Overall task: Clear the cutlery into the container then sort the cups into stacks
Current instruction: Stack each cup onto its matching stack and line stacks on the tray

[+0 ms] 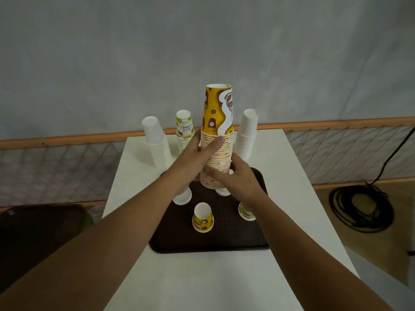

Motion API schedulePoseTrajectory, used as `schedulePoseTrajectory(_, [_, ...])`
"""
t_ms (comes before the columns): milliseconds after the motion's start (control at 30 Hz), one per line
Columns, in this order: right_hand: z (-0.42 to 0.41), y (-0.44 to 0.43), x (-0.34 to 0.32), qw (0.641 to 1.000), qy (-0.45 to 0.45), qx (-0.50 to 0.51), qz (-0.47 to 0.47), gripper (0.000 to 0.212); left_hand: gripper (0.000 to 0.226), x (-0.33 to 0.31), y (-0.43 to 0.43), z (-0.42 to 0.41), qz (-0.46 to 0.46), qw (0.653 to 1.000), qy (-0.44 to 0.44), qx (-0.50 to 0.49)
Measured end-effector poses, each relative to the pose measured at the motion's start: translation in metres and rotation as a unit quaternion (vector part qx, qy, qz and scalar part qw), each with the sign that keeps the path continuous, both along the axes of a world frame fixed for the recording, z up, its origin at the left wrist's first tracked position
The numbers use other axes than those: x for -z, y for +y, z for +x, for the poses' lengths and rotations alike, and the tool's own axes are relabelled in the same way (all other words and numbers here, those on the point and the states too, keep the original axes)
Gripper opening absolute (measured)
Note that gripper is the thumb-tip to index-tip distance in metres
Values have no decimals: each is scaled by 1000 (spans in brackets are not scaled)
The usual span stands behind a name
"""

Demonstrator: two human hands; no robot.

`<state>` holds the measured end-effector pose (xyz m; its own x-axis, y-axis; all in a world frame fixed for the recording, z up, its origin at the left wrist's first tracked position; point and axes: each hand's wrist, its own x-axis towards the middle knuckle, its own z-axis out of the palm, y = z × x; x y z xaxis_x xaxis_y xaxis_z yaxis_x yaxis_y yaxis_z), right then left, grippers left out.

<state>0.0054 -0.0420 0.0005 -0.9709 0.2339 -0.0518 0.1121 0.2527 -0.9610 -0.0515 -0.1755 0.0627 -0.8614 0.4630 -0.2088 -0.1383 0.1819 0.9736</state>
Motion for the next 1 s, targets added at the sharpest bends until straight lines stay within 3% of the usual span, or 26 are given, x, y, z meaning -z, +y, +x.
schedulePoseTrajectory(133, [14, 0, -3, 999, 5, -28, 27, 70, 103, 15, 2, 22, 25, 999, -16, -28])
schedulePoseTrajectory(233, [14, 4, -5, 996, 3, -67, 52, 63, 115, 22, 12, 27, 26, 995, -13, -90])
schedulePoseTrajectory(400, [7, 44, -13, 973, -71, -196, 98, 61, 102, 36, 24, 24, 38, 989, -15, -145])
schedulePoseTrajectory(500, [-1, 77, -30, 971, -109, -189, 100, 72, 91, 39, 32, 25, 51, 988, -41, -141])
schedulePoseTrajectory(600, [-14, 90, -49, 989, -64, -133, 21, 66, 91, 40, 36, 29, 45, 989, -66, -128])
schedulePoseTrajectory(700, [-25, 83, -58, 986, -46, -147, -62, 74, 74, 43, 31, 36, 18, 992, -65, -110])
schedulePoseTrajectory(800, [-28, 65, -56, 979, -18, -203, -18, 63, 69, 46, 15, 43, -8, 993, -57, -104])
schedulePoseTrajectory(900, [-26, 50, -51, 971, -23, -238, 14, 61, 50, 48, -7, 50, -36, 992, -54, -106])
schedulePoseTrajectory(1000, [-21, 34, -49, 962, -28, -273, 17, 64, 61, 53, -32, 60, -51, 994, -35, -94])
